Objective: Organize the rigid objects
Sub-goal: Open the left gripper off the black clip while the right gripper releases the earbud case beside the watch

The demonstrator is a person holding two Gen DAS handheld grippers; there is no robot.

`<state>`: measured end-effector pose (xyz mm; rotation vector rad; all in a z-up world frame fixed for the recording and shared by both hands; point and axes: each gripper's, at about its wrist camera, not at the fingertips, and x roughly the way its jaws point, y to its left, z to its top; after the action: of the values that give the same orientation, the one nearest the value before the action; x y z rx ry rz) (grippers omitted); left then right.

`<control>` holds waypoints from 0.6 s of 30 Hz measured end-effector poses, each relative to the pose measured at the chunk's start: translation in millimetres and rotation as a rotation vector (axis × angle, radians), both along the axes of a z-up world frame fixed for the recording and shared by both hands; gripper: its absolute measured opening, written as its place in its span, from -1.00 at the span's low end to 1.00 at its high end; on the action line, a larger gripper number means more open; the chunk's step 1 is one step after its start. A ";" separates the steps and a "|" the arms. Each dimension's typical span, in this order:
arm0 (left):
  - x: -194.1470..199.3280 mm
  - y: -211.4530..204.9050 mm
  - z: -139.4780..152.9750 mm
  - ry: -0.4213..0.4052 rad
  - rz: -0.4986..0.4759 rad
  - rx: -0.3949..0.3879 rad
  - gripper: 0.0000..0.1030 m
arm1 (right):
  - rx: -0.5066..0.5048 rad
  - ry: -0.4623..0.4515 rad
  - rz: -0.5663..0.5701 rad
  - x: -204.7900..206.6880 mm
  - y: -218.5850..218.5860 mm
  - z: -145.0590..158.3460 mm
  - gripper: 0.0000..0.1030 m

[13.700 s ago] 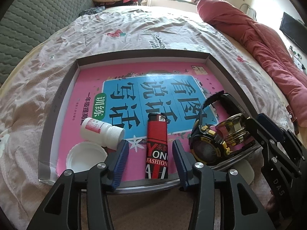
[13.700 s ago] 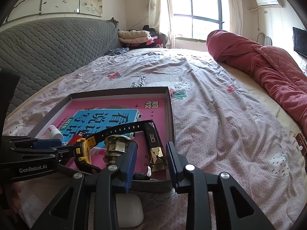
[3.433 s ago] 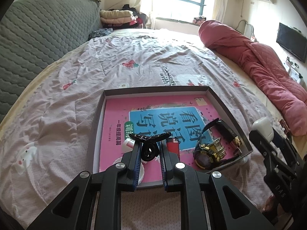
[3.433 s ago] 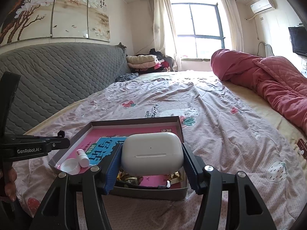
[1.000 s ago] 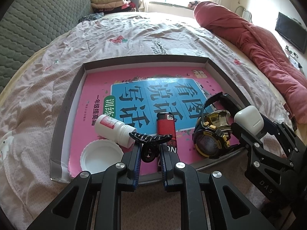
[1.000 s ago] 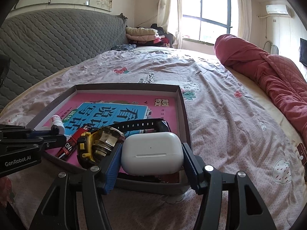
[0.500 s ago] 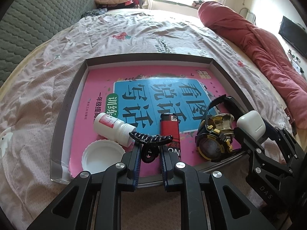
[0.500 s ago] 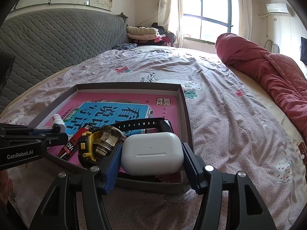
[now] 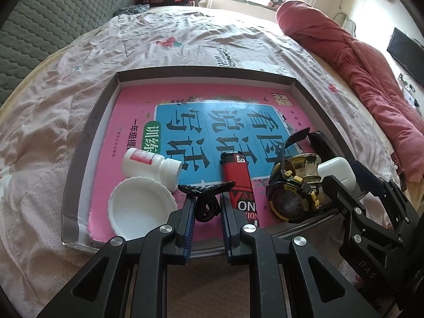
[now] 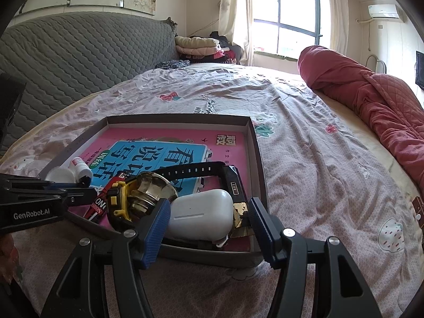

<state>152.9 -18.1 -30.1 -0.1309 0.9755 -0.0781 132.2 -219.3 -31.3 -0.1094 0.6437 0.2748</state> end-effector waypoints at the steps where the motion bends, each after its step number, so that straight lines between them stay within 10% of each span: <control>1: -0.1 -0.4 -0.2 0.001 -0.002 0.002 -0.64 | 0.001 0.000 0.000 0.1 -0.1 -0.3 0.17; 18: -0.9 -0.3 1.2 -0.007 -0.001 0.004 -0.61 | 0.027 -0.020 -0.001 -3.4 -3.7 5.9 0.17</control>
<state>152.0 -18.4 -28.9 -0.1263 0.9689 -0.0773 128.8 -223.0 -25.4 -0.0859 0.6204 0.2809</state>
